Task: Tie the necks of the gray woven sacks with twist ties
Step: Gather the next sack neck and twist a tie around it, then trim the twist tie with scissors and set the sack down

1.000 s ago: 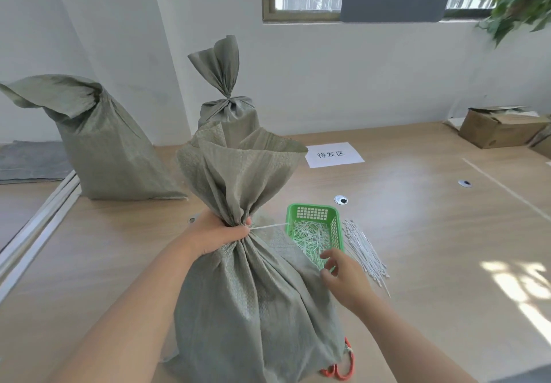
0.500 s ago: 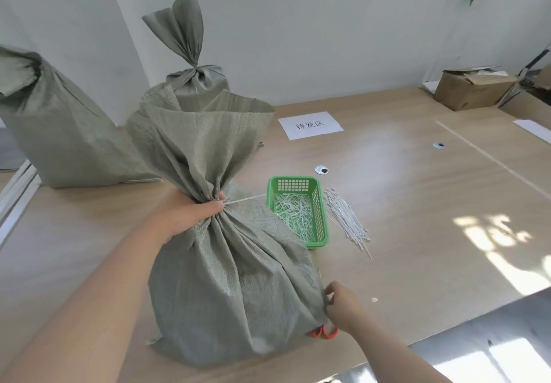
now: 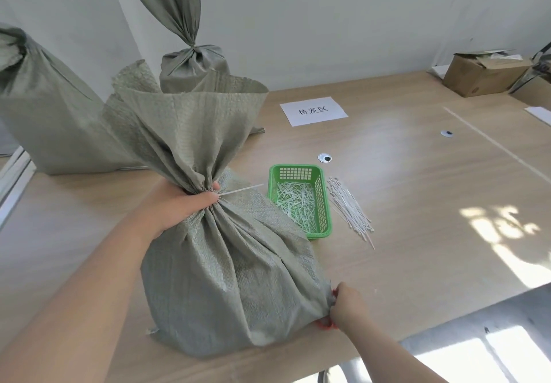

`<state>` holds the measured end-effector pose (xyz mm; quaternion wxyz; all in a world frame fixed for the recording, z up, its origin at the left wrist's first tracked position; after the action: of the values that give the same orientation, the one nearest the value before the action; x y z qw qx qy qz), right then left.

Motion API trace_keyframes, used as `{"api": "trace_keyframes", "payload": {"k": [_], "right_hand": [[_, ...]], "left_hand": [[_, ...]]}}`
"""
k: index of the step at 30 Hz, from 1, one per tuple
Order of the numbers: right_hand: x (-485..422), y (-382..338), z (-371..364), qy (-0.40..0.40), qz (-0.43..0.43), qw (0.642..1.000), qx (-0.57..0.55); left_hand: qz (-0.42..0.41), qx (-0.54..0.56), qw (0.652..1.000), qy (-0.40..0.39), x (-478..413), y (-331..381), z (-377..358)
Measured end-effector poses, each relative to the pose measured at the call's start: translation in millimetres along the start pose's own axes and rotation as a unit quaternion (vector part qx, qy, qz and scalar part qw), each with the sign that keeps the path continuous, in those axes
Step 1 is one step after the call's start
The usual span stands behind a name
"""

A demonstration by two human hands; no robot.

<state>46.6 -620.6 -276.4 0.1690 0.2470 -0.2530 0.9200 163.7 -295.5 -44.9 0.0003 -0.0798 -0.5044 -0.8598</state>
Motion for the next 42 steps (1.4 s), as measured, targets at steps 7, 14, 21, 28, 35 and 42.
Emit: {"api": "trace_keyframes", "payload": {"k": [7,14,21,28,35,42], "right_hand": [[-4.6,0.1,-8.0,-0.005,0.042,0.993,0.106],[-7.0,13.1,-2.4,0.018,0.021,0.997,0.071],[-7.1,35.3,23.2,0.105,0.004,0.994,-0.003],[-20.4,4.7,81.2,0.173,0.064,0.977,-0.111],[-18.5,-66.8,128.5,0.201,0.142,0.948,-0.201],[10.6,-140.5,156.5,0.124,0.246,0.914,-0.299]], "left_hand": [[-0.002,0.008,1.000,-0.011,1.5,4.4,-4.0],[0.006,0.006,1.000,-0.011,1.6,6.6,-5.1],[0.020,0.015,1.000,-0.011,2.8,8.5,-6.6],[0.041,0.040,0.998,-0.005,2.8,9.3,-4.8],[0.052,0.045,0.998,0.002,0.5,7.9,-3.9],[0.074,0.009,0.997,-0.009,2.5,10.2,-1.3]]}}
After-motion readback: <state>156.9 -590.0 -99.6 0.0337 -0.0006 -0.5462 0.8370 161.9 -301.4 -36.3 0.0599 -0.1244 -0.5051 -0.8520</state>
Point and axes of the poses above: each hand's wrist, its own x-axis away from the middle knuckle, its own z-axis out of the back of the hand, y = z × x, the point moved 1 cm from there along -x, towards the middle knuckle, and after that the axes turned 8 degrees about z, right-handed, at the moved point
